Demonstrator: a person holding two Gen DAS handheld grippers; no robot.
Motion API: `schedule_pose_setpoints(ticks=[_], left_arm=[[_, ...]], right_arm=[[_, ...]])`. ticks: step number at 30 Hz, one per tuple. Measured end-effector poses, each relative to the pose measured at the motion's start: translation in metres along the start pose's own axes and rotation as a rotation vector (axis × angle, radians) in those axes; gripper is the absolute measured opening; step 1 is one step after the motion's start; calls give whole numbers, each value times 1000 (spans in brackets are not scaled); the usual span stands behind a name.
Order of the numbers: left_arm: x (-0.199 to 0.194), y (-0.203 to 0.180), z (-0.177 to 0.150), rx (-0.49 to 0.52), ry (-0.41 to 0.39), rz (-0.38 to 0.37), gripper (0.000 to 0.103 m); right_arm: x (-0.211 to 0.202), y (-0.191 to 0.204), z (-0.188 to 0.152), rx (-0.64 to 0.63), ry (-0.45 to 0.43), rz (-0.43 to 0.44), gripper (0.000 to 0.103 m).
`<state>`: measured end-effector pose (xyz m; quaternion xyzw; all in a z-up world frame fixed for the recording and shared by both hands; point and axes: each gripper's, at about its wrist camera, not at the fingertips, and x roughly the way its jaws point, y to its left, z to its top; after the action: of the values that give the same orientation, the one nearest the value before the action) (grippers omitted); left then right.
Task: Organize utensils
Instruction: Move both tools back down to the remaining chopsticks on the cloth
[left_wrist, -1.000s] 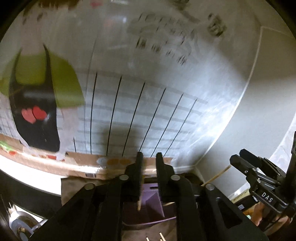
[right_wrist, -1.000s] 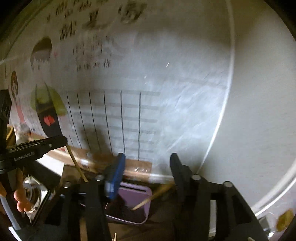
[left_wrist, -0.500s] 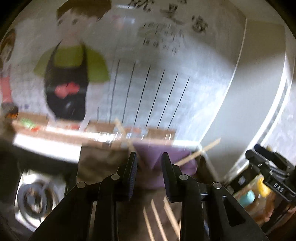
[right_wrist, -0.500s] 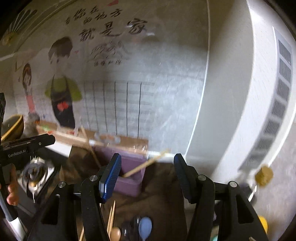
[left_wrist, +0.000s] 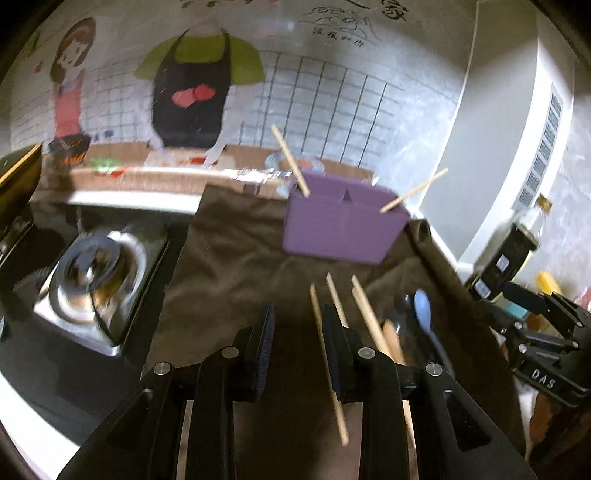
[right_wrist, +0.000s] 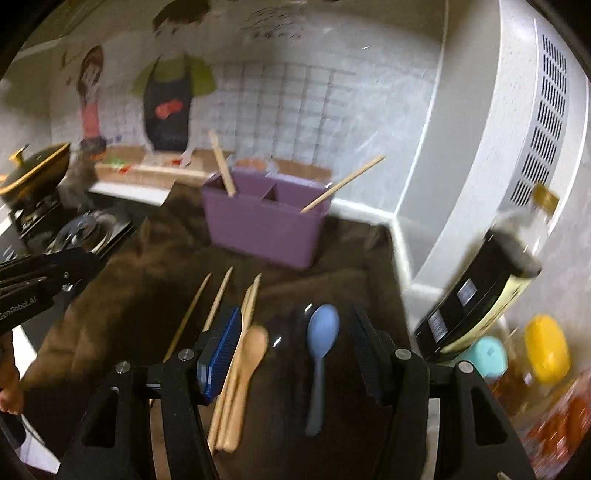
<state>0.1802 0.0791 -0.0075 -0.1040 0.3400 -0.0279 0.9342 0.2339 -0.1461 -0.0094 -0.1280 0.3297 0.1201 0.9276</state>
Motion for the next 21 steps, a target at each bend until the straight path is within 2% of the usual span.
schedule_pose_setpoints(ticks=[3, 7, 12, 17, 21], left_arm=[[-7, 8, -23, -22, 26, 20, 28], [-14, 19, -42, -42, 40, 54, 28], [-22, 32, -60, -73, 45, 88, 28], [-26, 43, -73, -118, 66, 91, 28], [-27, 47, -79, -116, 76, 90, 28]], right_arm=[[0, 17, -23, -11, 17, 78, 54], [7, 39, -54, 10, 94, 195, 33], [29, 56, -76, 96, 186, 293, 26], [46, 64, -84, 138, 228, 297, 22], [57, 62, -82, 162, 247, 296, 21]])
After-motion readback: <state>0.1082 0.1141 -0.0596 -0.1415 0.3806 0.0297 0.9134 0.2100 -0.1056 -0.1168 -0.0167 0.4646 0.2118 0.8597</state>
